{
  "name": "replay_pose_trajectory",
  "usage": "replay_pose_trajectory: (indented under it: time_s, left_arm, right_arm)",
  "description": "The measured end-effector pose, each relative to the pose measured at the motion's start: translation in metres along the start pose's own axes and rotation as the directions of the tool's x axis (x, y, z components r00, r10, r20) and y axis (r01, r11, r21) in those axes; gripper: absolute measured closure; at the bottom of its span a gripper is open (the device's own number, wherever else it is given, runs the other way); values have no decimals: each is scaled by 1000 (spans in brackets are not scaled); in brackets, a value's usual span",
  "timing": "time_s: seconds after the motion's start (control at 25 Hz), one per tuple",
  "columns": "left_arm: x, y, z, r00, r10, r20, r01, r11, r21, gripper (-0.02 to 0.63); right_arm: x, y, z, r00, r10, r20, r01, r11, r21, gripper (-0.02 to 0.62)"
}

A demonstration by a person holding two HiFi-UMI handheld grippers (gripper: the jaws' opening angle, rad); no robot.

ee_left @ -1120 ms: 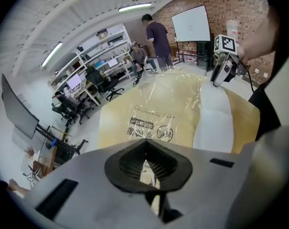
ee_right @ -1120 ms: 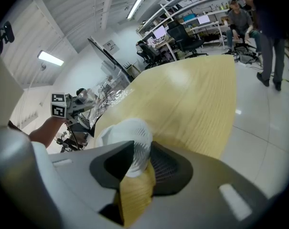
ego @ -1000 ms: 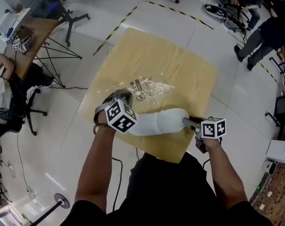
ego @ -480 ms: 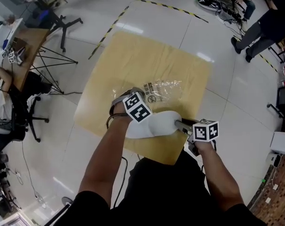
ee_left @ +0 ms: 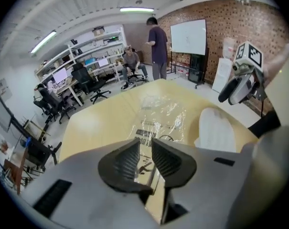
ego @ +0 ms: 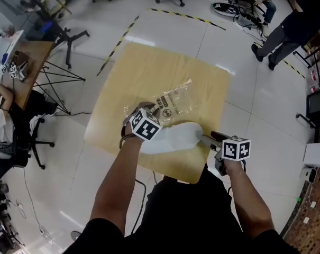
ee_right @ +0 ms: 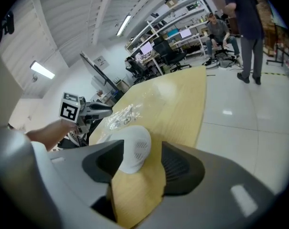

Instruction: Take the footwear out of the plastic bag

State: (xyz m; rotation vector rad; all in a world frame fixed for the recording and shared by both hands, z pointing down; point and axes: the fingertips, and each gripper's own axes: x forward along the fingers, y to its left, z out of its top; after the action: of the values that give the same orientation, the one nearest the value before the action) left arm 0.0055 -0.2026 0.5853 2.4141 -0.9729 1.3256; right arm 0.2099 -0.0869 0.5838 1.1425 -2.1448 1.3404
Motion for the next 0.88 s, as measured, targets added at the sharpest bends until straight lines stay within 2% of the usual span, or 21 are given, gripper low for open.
replay_pose_trajectory:
  time_s: [0.08,0.12,0.16,0.2,0.28,0.36,0.4,0.48,0.56,0.64,0.76,0.8,0.88]
  left_arm:
    - [-23,3,4,997,24,72,-21,998,-53,524]
    - [-36,6,7,993,40,111,-31,996,-82,525]
    - [-52,9,10,987,60,152,-42,992,-119,525]
    - [-69,11,12,977,80,196,-47,985,-168,529]
    - [-108,6,15,950,103,294,-11,954,-300,551]
    - [-144,-13,11,920,103,378,71,904,-421,598]
    - [-159,-25,6,911,97,401,109,881,-460,598]
    - [-182,-52,-9,910,77,408,151,854,-498,599]
    - [-199,-86,-25,919,65,389,160,839,-519,600]
    - [-211,-128,-38,924,67,376,164,819,-550,600]
    - [-217,-200,-46,927,84,365,172,771,-614,600]
    - [-217,-226,-47,928,89,363,177,750,-637,600]
    - [-217,-275,-46,927,95,364,191,714,-674,600]
  right_arm:
    - [-21,4,7,996,15,89,-19,999,48,350]
    - [-34,9,12,988,42,147,-54,995,81,353]
    - [-46,16,16,974,81,210,-107,987,119,394]
    - [-57,24,19,954,127,272,-174,972,160,462]
    - [-79,39,19,901,222,374,-322,918,231,584]
    - [-96,58,16,844,327,426,-458,853,253,595]
    - [-102,68,15,826,371,424,-497,833,241,595]
    - [-110,85,13,821,429,376,-521,832,190,595]
    - [-121,104,9,813,481,327,-543,830,128,595]
    - [-142,123,0,790,539,293,-579,813,63,595]
    - [-186,147,-24,748,623,228,-626,777,-66,595]
    - [-199,148,-36,751,629,198,-620,776,-113,595]
    - [-222,140,-60,781,604,160,-578,796,-180,595]
